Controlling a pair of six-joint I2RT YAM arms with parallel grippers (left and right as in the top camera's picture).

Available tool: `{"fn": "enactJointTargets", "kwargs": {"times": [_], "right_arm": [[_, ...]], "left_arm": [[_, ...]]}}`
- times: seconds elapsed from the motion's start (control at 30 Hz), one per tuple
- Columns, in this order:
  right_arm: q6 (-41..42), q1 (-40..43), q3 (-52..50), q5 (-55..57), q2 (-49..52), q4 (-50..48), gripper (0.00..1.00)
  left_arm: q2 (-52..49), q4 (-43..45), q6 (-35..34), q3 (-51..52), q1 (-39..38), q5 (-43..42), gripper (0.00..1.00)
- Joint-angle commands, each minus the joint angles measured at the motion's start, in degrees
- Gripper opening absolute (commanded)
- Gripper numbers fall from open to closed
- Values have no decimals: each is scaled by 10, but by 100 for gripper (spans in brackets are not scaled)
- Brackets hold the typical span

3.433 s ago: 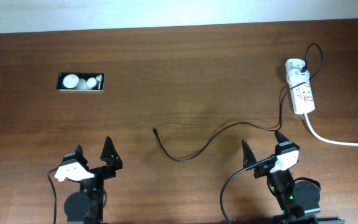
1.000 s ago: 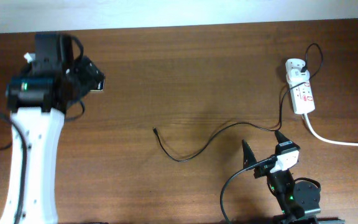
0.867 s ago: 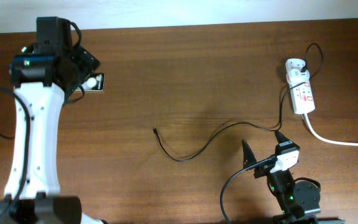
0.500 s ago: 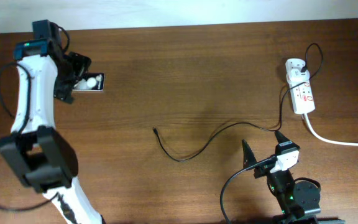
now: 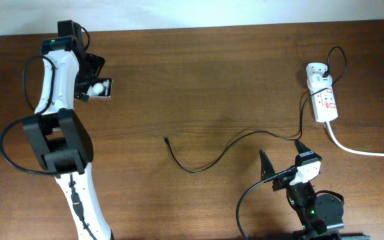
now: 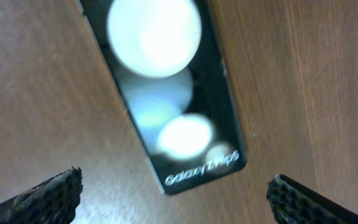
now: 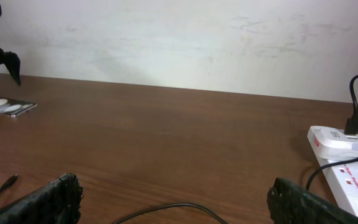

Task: Plug charger to phone and switch on socket
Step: 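Lower the left gripper and close it on the phone's long edges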

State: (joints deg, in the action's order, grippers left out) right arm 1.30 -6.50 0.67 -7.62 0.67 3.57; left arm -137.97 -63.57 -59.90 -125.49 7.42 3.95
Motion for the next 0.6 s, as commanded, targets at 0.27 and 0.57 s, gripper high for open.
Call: {"fn": "enactJointTargets", "kwargs": {"times": [0.27,0.57], "right_arm": [[-2,2,-3,-8,-5,1,99],[-2,2,-3,-8,-5,1,99]], "left_arm": [[-67,58,-40,-11,2,14,100],[-133,56,-50,-11,2,-55,95]]}}
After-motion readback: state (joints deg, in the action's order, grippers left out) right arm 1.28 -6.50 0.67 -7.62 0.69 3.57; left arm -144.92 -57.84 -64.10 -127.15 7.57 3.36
